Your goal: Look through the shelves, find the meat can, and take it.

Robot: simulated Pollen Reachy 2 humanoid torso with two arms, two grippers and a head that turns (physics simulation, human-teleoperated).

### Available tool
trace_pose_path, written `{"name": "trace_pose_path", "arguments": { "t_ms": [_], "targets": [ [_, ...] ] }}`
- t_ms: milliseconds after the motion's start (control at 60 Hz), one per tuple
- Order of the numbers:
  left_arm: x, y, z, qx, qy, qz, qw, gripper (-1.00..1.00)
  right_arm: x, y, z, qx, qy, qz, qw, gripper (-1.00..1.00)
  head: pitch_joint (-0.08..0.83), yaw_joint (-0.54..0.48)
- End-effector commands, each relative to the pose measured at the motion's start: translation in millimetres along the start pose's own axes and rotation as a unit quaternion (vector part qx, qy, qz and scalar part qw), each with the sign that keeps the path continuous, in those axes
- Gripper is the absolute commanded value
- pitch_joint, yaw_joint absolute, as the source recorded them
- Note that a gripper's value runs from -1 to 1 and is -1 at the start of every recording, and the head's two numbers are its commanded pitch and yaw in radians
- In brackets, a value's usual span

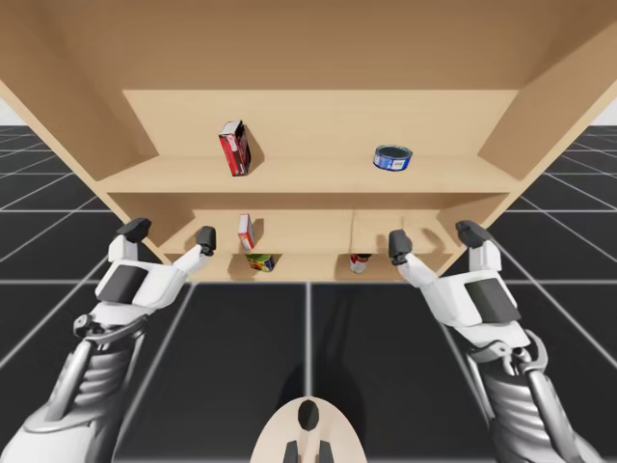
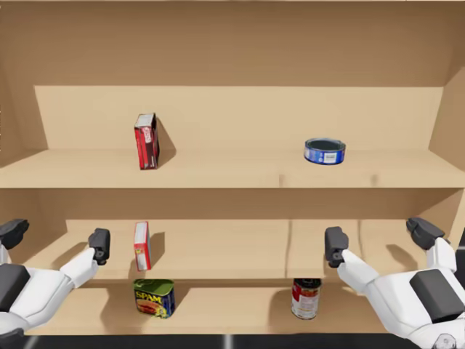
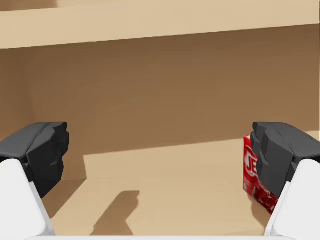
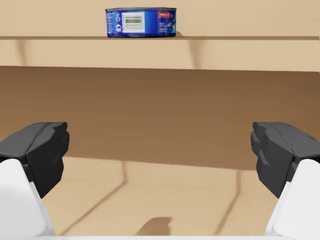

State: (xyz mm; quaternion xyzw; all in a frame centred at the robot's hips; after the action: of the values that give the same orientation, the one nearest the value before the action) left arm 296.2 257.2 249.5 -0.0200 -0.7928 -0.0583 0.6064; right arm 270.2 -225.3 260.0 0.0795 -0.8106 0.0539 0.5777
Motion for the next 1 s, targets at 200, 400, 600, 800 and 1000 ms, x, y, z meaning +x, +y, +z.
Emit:
{"name": "trace_pose_path", "arguments": {
  "t_ms": [200,400,600,800,1000],
  "targets": [
    [2,0.3,3,-0.001,-0.005,-0.004,1.000,-1.00,-6,3.5,0,0.001,0.008,-0.007,0.9999,-1.00,0.430,0.07],
    [3,-0.1,3,0.000,-0.006,-0.005,1.000,-1.00,-8,4.0,0,0.003,0.013,-0.007,0.9999,-1.00,0.534,0.15],
    [4,-1.0,5,-0.002,-0.007,-0.002,1.000,-1.00,-11,5.6,0,0.004,0.017,-0.007,0.9998,-1.00,0.587,0.22],
    [24,-8.5,19,-0.029,0.027,0.061,0.997,-1.00,-14,5.2,0,0.000,0.020,-0.007,0.9998,-1.00,0.585,0.22],
    [37,-22.3,50,-0.068,0.041,0.099,0.992,-1.00,-18,5.6,-1,-0.001,0.025,-0.006,0.9997,-1.00,0.589,0.22]
  ]
}}
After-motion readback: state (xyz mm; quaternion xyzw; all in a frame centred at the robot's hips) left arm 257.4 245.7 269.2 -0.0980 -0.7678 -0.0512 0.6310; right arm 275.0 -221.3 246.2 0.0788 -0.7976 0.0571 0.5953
